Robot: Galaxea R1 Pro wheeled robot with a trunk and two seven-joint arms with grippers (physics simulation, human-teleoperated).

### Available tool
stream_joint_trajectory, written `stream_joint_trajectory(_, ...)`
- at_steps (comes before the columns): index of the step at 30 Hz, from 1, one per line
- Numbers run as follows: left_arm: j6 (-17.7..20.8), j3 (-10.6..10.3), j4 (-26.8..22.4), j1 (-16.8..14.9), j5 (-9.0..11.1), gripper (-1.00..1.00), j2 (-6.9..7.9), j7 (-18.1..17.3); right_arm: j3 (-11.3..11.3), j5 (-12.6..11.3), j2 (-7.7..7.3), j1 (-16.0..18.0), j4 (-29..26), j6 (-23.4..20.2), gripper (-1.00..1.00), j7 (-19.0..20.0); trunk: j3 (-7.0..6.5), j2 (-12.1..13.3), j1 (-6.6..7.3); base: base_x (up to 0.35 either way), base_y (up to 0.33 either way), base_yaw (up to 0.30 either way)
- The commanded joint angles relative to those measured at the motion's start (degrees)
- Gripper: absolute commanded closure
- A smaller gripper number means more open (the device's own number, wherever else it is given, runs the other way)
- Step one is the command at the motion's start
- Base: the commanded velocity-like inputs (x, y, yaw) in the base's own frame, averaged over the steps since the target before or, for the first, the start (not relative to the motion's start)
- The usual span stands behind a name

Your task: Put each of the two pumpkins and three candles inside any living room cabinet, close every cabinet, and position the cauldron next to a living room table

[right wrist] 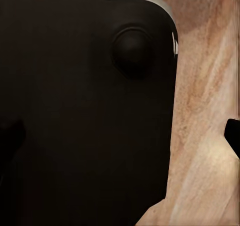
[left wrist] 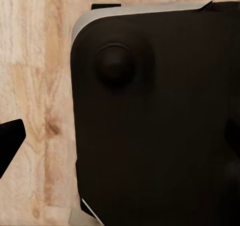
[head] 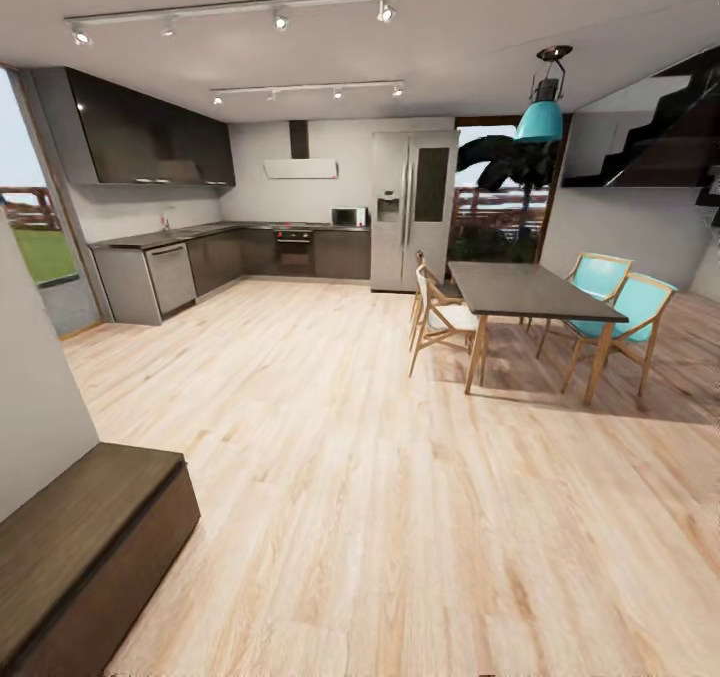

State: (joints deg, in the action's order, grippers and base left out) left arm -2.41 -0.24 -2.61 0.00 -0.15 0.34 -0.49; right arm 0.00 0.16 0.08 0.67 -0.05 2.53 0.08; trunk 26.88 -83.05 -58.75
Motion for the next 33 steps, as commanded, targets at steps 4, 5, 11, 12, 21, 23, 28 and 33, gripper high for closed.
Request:
stream_joint_trajectory(4,-0.18,-0.03,-0.03,0.0,-0.02,-1.0,0.01,-0.04,0.0,0.01,0.01,0.03,0.03,0.19,-1.0,0.01,0.05,-0.03,0.02,-0.174,-0.246,0.0)
stream_joint_trajectory(5,-0.2,-0.03,-0.03,0.0,-0.02,-1.0,0.01,-0.04,0.0,0.01,0.01,0.03,0.04,0.19,-1.0,0.01,0.05,-0.03,0.02,-0.143,-0.243,-0.007)
stream_joint_trajectory(11,-0.46,-0.04,-0.03,0.0,-0.05,-1.0,0.01,-0.07,0.0,0.07,0.01,0.03,0.05,0.19,-1.0,0.01,0.24,-0.03,0.02,-0.042,-0.126,-0.142)
stream_joint_trajectory(12,-0.67,-0.03,-0.03,0.0,-0.05,-1.0,0.01,-0.08,0.0,0.08,0.01,0.03,0.08,0.19,-1.0,0.01,0.3,-0.03,0.02,-0.007,-0.024,-0.205)
stream_joint_trajectory(21,-1.52,-0.03,-0.03,0.0,-0.26,-1.0,-0.07,-0.04,0.0,0.1,0.01,0.03,0.1,0.19,-1.0,0.09,0.84,-0.03,0.02,-0.002,-0.068,-0.215)
stream_joint_trajectory(23,-1.54,-0.03,-0.03,0.0,-0.27,-1.0,-0.07,-0.04,0.0,0.1,0.01,0.03,0.09,0.19,-1.0,0.1,0.96,-0.03,0.02,0.0,-0.269,-0.218)
stream_joint_trajectory(28,-1.55,0.01,-0.03,0.0,-0.3,-1.0,-0.15,0.1,0.0,0.17,0.01,0.03,0.12,0.07,-1.0,0.1,1.28,-0.03,0.02,0.0,-0.297,-0.218)
stream_joint_trajectory(33,-1.55,0.05,-0.03,0.0,-0.29,-1.0,-0.19,0.21,0.02,0.19,0.01,0.03,0.14,0.02,-1.0,0.1,1.6,-0.03,0.02,0.003,-0.289,-0.212)
